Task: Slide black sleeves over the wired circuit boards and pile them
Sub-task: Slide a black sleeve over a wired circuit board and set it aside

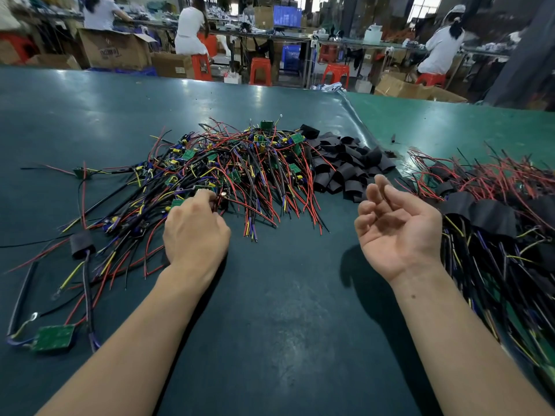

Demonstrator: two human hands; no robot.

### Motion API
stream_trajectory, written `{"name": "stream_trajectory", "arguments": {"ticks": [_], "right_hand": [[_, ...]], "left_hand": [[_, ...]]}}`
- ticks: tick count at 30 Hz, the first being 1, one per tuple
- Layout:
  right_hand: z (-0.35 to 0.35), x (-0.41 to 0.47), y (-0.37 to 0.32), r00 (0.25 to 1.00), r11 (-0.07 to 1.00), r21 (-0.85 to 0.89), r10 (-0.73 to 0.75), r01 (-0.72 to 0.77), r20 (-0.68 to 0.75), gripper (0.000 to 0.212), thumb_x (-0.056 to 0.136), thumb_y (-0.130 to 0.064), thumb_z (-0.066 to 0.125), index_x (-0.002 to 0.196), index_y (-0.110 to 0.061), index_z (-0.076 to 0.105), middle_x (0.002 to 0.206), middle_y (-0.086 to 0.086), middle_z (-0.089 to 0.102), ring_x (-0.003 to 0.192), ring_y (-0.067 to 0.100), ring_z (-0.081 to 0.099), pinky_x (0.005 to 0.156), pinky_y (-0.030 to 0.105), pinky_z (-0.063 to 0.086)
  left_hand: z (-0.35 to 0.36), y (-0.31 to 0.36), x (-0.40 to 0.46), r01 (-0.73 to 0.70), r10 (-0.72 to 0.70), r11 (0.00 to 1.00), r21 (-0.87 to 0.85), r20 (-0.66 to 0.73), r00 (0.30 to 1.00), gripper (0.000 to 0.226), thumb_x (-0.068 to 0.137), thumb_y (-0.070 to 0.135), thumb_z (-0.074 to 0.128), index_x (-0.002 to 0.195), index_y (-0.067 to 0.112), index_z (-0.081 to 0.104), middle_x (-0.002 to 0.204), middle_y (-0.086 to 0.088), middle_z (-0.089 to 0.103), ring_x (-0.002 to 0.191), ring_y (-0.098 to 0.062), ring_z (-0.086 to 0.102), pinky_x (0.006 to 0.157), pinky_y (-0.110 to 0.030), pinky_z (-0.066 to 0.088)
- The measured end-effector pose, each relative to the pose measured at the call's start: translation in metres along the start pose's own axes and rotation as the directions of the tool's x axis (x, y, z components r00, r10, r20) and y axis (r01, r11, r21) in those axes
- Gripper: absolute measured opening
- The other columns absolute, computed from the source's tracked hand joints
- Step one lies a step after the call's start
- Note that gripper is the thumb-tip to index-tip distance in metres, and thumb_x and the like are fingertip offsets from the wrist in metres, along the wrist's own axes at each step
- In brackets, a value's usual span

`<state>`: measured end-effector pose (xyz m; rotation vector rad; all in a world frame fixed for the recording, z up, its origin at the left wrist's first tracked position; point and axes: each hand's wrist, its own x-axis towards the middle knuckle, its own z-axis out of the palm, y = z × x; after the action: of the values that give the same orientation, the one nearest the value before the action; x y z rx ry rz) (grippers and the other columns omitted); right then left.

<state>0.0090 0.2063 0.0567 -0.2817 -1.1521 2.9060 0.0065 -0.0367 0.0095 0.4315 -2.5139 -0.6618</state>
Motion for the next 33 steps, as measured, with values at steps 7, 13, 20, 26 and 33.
{"name": "stream_trajectory", "arguments": {"ticks": [7, 13, 20, 26, 33], "right_hand": [[-0.001, 0.002, 0.003, 1.000, 0.997, -0.074, -0.003, 0.005, 0.031, 0.019, 0.091, -0.014, 0.051, 0.097, -0.014, 0.068, 0.077, 0.000, 0.068, 0.054, 0.013, 0.056, 0.046, 0.019, 0.043], [0.001, 0.004, 0.018, 0.995, 0.824, -0.557, -0.079, 0.103, 0.067, 0.012, 0.096, -0.013, 0.056, 0.091, -0.015, 0.067, 0.070, 0.000, 0.069, 0.048, 0.010, 0.056, 0.042, 0.019, 0.044], [-0.005, 0.004, 0.058, 0.885, 0.305, -0.840, -0.021, 0.449, 0.466, 0.058, 0.087, -0.009, 0.072, 0.131, -0.039, 0.049, 0.092, -0.001, 0.066, 0.055, 0.028, 0.056, 0.056, 0.032, 0.052], [0.000, 0.003, 0.056, 0.812, 0.186, -0.791, -0.099, 0.583, 0.575, 0.043, 0.089, 0.001, 0.062, 0.113, -0.036, 0.058, 0.098, 0.003, 0.066, 0.052, 0.008, 0.051, 0.055, 0.015, 0.043], [0.004, 0.000, 0.038, 0.894, 0.858, -0.509, 0.175, 0.068, 0.414, 0.031, 0.082, 0.003, 0.051, 0.102, -0.014, 0.068, 0.102, 0.009, 0.072, 0.083, 0.026, 0.069, 0.059, 0.029, 0.056]], "left_hand": [[0.001, 0.003, -0.002, -0.037, 0.037, 0.999, 0.017, -0.002, 0.999, 0.040, 0.087, 0.005, 0.054, 0.126, 0.011, 0.060, 0.115, -0.016, 0.064, 0.103, -0.038, 0.057, 0.090, -0.044, 0.042], [-0.002, 0.022, -0.012, -0.416, 0.322, 0.859, -0.298, -0.316, 0.892, 0.034, 0.083, -0.007, 0.061, 0.114, 0.005, 0.068, 0.103, -0.008, 0.071, 0.092, -0.030, 0.066, 0.085, -0.039, 0.051], [0.001, 0.029, -0.019, -0.619, 0.509, 0.603, -0.502, -0.355, 0.784, 0.033, 0.083, -0.013, 0.064, 0.110, 0.005, 0.069, 0.102, -0.005, 0.064, 0.086, -0.016, 0.063, 0.078, -0.025, 0.053], [0.008, 0.041, -0.035, -0.293, 0.523, 0.396, -0.870, -0.048, 0.851, 0.039, 0.082, -0.007, 0.070, 0.114, 0.015, 0.064, 0.103, -0.005, 0.069, 0.086, -0.018, 0.071, 0.082, -0.031, 0.056], [0.003, 0.037, -0.034, -0.256, 0.612, 0.479, -0.840, 0.110, 0.783, 0.038, 0.083, 0.010, 0.072, 0.117, 0.008, 0.056, 0.113, 0.000, 0.067, 0.108, -0.015, 0.067, 0.096, -0.032, 0.052]]}}
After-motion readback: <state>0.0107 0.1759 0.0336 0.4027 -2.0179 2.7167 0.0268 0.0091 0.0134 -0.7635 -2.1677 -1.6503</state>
